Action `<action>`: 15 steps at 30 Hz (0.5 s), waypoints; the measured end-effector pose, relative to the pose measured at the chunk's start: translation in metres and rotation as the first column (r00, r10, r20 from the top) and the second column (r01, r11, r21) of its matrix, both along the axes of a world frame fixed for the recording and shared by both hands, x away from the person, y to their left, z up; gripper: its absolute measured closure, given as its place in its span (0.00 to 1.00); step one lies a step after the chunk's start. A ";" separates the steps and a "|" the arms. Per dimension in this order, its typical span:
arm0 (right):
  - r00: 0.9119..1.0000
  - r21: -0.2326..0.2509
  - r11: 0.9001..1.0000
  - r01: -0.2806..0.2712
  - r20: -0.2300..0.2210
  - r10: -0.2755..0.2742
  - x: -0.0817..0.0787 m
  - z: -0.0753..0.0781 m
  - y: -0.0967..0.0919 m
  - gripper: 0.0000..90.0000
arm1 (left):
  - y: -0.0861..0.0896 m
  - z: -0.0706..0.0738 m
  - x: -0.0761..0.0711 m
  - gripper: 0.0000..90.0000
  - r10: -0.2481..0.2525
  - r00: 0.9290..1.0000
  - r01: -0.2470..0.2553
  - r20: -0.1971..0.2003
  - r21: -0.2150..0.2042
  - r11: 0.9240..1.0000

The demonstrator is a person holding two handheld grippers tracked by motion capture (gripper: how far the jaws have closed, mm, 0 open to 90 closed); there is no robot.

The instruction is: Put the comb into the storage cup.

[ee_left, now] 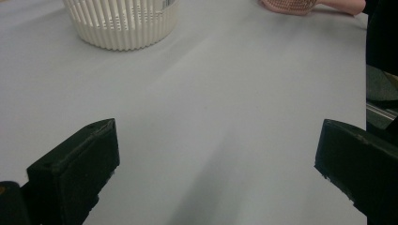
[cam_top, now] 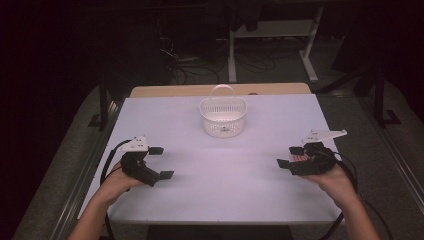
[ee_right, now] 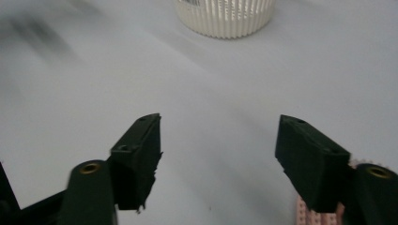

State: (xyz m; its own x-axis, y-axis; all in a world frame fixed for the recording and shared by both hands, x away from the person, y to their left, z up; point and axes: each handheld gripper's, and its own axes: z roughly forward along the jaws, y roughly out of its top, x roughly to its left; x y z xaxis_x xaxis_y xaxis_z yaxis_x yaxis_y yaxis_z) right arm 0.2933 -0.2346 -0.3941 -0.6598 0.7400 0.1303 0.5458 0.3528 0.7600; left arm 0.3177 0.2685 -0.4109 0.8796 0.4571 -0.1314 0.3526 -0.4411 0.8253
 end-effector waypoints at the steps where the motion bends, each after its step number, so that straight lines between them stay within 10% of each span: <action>1: 1.000 0.007 1.000 -0.006 0.004 0.006 0.001 0.000 0.002 0.27 | 0.000 0.000 0.000 0.00 -0.001 1.000 0.001 0.001 0.000 1.000; 15: 0.999 0.058 0.998 -0.017 0.030 0.016 0.008 -0.019 0.025 0.00 | -0.001 -0.005 -0.001 0.00 -0.018 1.000 0.018 -0.003 -0.001 1.000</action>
